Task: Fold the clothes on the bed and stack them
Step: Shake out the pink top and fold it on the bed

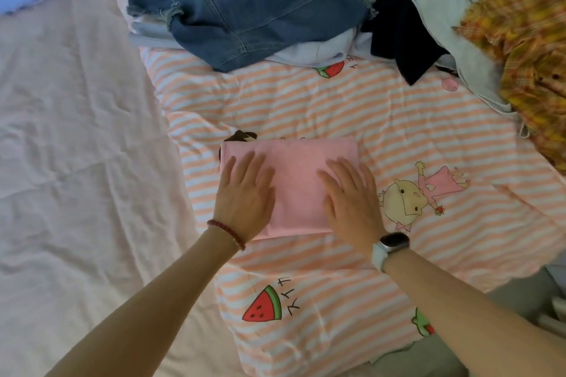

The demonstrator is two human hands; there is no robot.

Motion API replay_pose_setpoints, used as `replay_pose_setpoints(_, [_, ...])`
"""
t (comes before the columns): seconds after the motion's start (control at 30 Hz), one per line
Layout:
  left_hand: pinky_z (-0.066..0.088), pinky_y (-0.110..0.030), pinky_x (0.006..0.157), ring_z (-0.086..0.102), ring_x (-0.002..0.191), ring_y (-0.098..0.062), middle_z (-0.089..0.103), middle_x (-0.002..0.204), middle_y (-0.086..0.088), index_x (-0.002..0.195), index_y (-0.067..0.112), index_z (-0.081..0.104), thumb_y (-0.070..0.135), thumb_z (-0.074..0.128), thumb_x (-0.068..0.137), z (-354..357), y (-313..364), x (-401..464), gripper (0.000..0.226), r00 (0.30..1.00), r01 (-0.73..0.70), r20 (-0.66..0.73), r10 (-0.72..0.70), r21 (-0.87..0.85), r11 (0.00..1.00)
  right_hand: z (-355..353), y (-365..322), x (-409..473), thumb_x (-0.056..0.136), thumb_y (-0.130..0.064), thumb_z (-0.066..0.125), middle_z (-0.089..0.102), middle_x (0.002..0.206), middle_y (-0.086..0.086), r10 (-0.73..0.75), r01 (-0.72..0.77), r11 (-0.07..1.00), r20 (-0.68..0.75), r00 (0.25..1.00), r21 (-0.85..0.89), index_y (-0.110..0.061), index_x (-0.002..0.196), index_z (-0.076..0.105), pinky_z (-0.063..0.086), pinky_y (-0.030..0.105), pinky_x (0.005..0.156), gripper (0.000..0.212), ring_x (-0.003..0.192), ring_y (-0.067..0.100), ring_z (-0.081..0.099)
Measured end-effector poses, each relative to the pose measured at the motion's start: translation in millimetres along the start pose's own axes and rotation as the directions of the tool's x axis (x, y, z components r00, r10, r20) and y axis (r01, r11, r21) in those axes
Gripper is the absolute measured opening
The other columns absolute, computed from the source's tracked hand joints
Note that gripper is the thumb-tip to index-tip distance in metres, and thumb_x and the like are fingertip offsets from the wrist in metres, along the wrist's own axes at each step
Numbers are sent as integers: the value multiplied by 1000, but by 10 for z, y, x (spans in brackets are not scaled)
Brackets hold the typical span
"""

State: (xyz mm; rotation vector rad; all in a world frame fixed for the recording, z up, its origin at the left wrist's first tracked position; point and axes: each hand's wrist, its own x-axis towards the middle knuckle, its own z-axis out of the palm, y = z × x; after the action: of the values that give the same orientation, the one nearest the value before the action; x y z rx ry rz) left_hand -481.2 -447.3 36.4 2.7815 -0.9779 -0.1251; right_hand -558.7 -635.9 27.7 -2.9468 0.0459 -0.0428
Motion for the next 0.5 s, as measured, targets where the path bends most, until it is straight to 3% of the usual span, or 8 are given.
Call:
replay_pose_setpoints(0.07, [-6, -55, 111, 17, 141, -37, 24, 152, -15, 143, 16, 33, 35, 40, 94, 156, 66, 183, 53, 984, 123, 117, -131, 73, 990, 146, -98, 249, 83, -20, 46, 45, 140, 16, 34, -34, 999, 68, 997, -3, -12, 128, 54, 24, 62, 104, 46, 131, 34, 40])
replay_pose_setpoints(0.13, [-22, -52, 106, -5, 143, -31, -1, 157, -10, 149, 28, 6, 49, 22, 94, 379, 31, 234, 61, 967, 186, 147, -206, 141, 972, 329, -97, 397, 87, -26, 46, 33, 149, 14, 57, -53, 998, 141, 988, -27, -20, 138, 43, 16, 63, 107, 52, 138, 33, 29])
replay_pose_setpoints(0.3, [-11, -50, 111, -9, 144, -26, -8, 157, -6, 148, 35, -1, 59, 22, 90, 671, -193, 199, 66, 899, 395, 177, -400, 67, 916, 580, 242, 356, 91, -35, 27, 27, 152, 8, 165, -150, 985, 218, 962, -80, -27, 142, 36, 11, 57, 111, 53, 141, 30, 23])
replay_pose_setpoints(0.4, [-1, -43, 115, 0, 144, -25, 0, 157, -7, 149, 25, 9, 44, 32, 95, 589, -203, 177, 62, 877, 476, 152, -456, -139, 868, 532, 442, 198, 96, -29, 29, 21, 154, 9, 278, -274, 961, 210, 937, -48, -24, 145, 29, 12, 47, 114, 50, 142, 29, 18])
replay_pose_setpoints(0.43, [11, -41, 113, 13, 141, -26, 12, 155, -8, 147, 20, 18, 36, 39, 95, 523, -220, 153, 59, 849, 527, 115, -516, -262, 808, 479, 473, 158, 97, -26, 32, 25, 153, 11, 304, -309, 951, 210, 929, -8, -20, 145, 29, 16, 45, 114, 49, 140, 29, 22])
replay_pose_setpoints(0.5, [33, -37, 99, 40, 124, -28, 42, 137, -9, 140, 13, 35, 25, 47, 92, 353, -310, 84, 51, 718, 643, 129, -684, -497, 582, 358, 475, 104, 95, -21, 42, 49, 134, 13, 389, -412, 899, 165, 906, 145, -12, 137, 40, 35, 43, 103, 44, 125, 31, 42])
